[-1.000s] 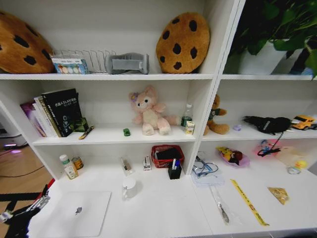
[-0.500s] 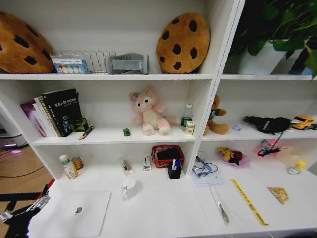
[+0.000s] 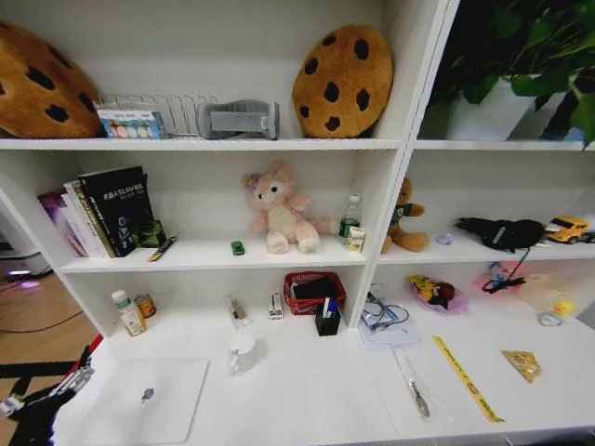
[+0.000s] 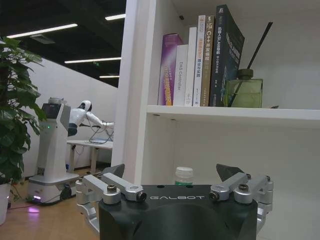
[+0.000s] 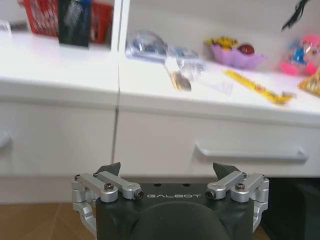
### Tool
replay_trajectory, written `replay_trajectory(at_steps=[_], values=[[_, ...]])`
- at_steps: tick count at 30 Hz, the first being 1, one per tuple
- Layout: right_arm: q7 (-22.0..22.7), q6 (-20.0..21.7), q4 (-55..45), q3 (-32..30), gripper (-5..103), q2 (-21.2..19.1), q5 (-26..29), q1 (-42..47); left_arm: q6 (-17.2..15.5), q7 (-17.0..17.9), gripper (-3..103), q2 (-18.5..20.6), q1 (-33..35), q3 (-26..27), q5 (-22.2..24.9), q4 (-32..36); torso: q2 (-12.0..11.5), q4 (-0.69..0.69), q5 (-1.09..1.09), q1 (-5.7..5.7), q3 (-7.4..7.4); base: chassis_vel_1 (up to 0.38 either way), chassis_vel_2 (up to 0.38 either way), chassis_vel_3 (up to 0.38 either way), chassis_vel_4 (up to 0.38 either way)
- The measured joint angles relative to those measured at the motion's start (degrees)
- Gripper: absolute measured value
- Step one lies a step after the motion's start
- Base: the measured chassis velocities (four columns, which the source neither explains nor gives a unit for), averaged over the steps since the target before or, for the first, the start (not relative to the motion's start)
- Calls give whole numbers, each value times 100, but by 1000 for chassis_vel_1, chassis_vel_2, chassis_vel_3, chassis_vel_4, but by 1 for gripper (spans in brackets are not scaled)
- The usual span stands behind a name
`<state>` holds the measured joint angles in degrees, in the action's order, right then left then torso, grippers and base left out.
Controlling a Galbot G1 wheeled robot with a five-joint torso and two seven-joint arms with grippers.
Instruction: Organize the objects on the table.
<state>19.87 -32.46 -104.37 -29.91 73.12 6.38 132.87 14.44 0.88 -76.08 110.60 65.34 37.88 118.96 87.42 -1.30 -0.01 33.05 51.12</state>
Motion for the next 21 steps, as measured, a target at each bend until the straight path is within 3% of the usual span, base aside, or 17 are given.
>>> replay_trajectory(at_steps=[5, 8, 10, 13, 16, 21], values=[[184, -10, -1027, -138, 100, -17, -278, 409, 0, 0, 100, 0, 0, 0, 0, 0, 0, -1, 0, -1, 0, 0, 0, 0, 0], [201, 350, -1489, -316, 100, -21, -204, 264, 0, 0, 100, 0, 0, 0, 0, 0, 0, 0, 1, 0, 0, 0, 0, 0, 0], [70, 928, -1962, -509, 100, -75, 45, -77, 0, 0, 100, 0, 0, 0, 0, -1, -1, -1, 2, 0, 1, 0, 0, 0, 0], [-45, 1102, -2107, -584, 100, -115, 105, -235, 0, -1, 100, 0, 0, 0, 0, 0, -1, 1, 1, 0, 1, 0, 0, 0, 0], [-564, 1591, -2471, -733, 100, -408, 233, -936, 0, -1, 100, 0, 0, 0, 0, 0, -1, 0, 1, 0, 1, 0, 0, 0, 0], [-809, 1982, -2546, -745, 100, -618, 450, -1559, 1, -1, 100, 0, 0, 0, 0, -1, -2, 1, 2, 0, 1, 0, 0, 0, 0]])
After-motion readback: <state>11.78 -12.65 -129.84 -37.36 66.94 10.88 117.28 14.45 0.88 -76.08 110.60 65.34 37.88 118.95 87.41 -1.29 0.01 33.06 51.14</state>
